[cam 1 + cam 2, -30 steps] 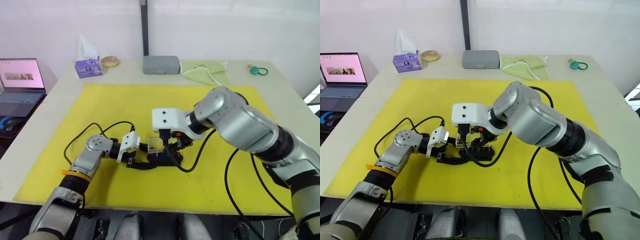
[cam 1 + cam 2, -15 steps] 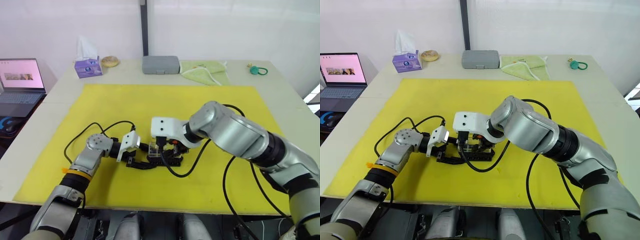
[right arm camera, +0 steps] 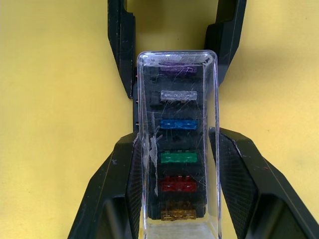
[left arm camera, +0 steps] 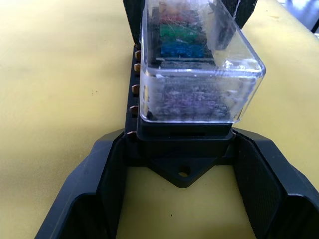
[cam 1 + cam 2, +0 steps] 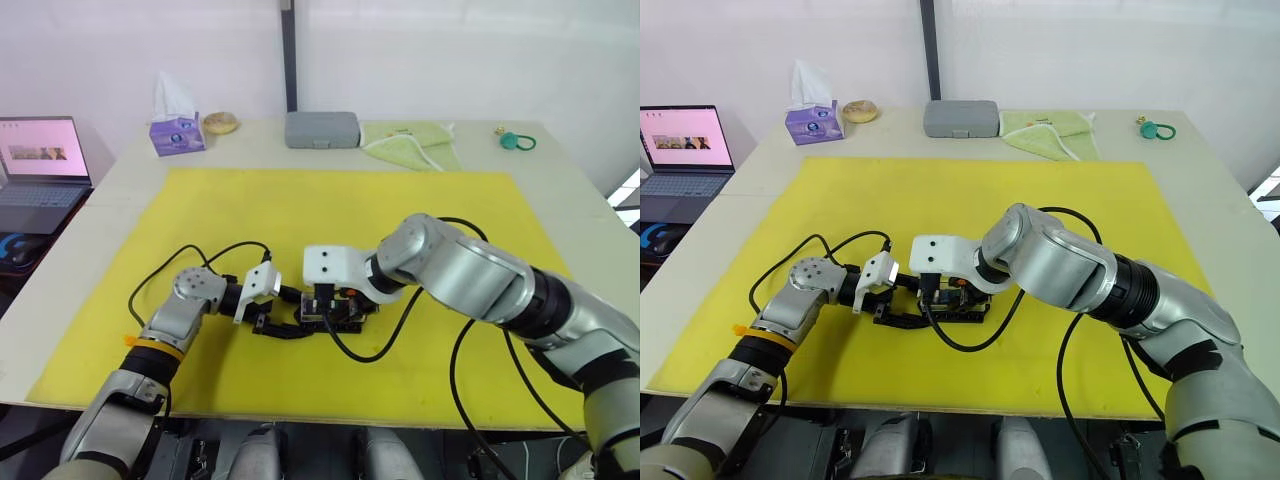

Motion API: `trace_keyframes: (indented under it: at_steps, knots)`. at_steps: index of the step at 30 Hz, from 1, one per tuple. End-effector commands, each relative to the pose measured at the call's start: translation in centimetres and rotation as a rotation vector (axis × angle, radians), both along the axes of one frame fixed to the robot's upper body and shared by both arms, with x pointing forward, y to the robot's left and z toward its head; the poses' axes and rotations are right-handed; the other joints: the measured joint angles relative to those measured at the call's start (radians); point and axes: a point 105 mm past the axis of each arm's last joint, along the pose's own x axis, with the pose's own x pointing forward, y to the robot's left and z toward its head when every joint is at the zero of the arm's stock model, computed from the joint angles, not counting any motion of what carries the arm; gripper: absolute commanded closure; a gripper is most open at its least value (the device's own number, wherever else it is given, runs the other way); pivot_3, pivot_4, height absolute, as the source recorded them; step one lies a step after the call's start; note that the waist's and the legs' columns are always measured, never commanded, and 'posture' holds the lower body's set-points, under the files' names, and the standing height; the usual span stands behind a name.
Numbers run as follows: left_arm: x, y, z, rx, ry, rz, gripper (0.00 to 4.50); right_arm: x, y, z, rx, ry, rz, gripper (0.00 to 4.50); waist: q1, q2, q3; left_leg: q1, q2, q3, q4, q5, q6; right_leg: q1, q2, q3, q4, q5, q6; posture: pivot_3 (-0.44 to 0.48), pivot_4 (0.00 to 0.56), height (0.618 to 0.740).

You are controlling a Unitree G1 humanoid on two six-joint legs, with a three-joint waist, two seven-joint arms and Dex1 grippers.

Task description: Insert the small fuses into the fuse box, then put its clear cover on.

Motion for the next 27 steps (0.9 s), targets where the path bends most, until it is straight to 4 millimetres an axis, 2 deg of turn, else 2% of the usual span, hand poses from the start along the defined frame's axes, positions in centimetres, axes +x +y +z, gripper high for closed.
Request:
trace_keyframes:
  at_steps: [1, 21, 27]
  knots:
    - [-0.8, 0.4, -2.7, 0.098, 0.075, 0.003, 1.95, 0.4, -0.3, 0.3, -0.006, -0.029, -0.003, 2.88, 0.0, 0.0, 0.0, 0.0, 0.0, 0.0, 0.0, 0.0, 0.0, 0.0, 0.0, 0.0, 0.0, 0.0, 0.0, 0.0, 0.15, 0.737]
    - [-1.0, 0.2, -2.8, 0.091, 0.081, 0.015, 1.95, 0.1, -0.1, -1.2, -0.039, 0.005, -0.029, 2.88, -0.001, 0.0, -0.002, 0.0, 0.001, -0.001, 0.0, 0.0, 0.0, 0.001, -0.001, -0.001, -0.001, -0.001, -0.003, 0.0, 0.15, 0.737]
    - [-0.9, 0.2, -2.9, 0.089, 0.082, 0.022, 1.95, 0.0, -0.6, -1.9, -0.066, 0.018, -0.05, 2.88, -0.001, 0.0, -0.005, 0.001, 0.001, -0.002, -0.001, 0.0, 0.0, 0.002, -0.001, -0.001, -0.002, -0.002, -0.003, 0.0, 0.15, 0.737]
